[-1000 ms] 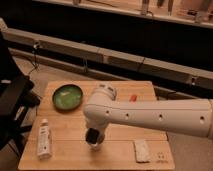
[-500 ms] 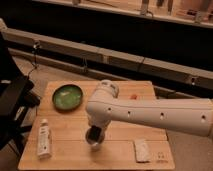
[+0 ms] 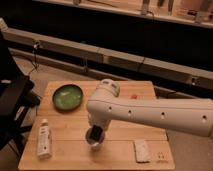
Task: Place the eraser in the ceramic cup
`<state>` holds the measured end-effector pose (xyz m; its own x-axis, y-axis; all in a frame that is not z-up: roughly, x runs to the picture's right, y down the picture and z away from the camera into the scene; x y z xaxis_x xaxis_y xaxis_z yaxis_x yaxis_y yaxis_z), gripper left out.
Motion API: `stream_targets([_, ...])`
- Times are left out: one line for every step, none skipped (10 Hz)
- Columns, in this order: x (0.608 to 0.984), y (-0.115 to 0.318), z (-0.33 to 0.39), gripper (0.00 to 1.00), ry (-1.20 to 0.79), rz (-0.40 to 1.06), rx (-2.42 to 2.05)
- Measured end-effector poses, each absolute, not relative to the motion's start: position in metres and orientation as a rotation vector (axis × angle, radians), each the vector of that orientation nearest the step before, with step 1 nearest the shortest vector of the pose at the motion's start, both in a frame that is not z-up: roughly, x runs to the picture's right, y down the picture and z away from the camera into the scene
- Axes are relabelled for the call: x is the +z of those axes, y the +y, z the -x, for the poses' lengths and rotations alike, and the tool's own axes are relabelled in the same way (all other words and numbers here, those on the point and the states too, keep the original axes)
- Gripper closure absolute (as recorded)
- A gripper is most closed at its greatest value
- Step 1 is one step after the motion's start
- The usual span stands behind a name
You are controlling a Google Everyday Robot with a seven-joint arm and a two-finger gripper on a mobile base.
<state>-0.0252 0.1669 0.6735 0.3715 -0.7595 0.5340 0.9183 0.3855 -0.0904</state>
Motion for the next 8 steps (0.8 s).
stream_targets([0.6735,0.1674,0.0263,0.2,-0.449,0.41,-1.114])
stream_targets([0.6732,0.1677,0.0282,0.2,-0.451,0.409,-1.118])
stream_targets([0.6729,0.1675,0.0284,0.23,-0.45,0.408,-1.118])
stream_targets([0.673,0.1665,0.0277,0.29,-0.45,0.408,-1.112])
stream_targets([0.6735,0.1656,0.0269,0.28,-0.448,0.407,-1.11])
stream_targets([0.674,0.1642,0.0249,0.23,-0.447,0.406,-1.109])
stream_targets([0.6736,0.1632,0.0232,0.2,-0.447,0.405,-1.106])
stream_targets([0.6727,0.1625,0.0238,0.2,-0.448,0.404,-1.107])
